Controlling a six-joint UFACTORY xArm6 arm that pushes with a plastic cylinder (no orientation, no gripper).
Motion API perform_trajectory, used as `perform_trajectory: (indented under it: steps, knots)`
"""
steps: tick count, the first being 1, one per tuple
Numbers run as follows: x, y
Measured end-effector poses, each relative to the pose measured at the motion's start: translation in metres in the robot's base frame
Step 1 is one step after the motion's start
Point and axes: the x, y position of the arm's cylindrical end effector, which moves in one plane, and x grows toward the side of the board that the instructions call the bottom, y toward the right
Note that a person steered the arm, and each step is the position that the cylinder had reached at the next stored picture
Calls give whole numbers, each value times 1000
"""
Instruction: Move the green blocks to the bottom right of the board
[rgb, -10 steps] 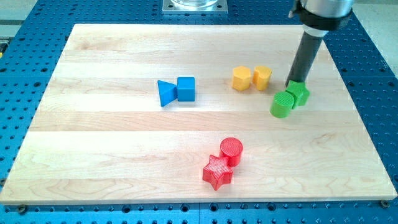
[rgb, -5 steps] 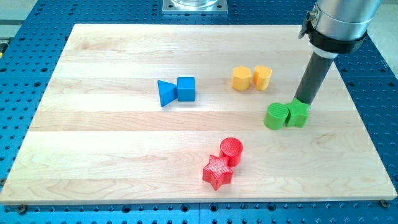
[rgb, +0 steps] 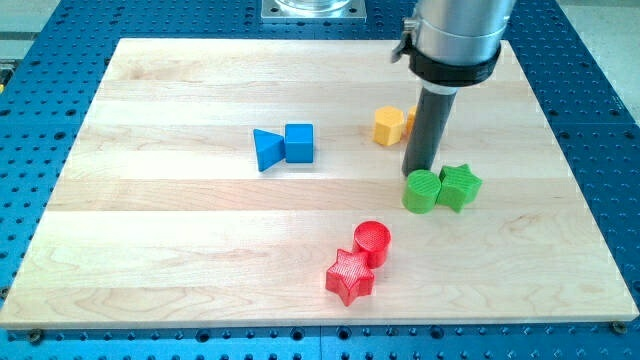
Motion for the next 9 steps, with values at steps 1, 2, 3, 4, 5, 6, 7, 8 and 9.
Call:
perform_trajectory:
  steps: [1, 2, 3, 4, 5, 6, 7, 8, 9]
  knots:
    - [32, 96]
    - [38, 111]
    - [42, 131]
    - [95, 118]
    - [91, 95]
    - [40, 63]
    - [-2, -5]
    - [19, -70]
    - [41, 9]
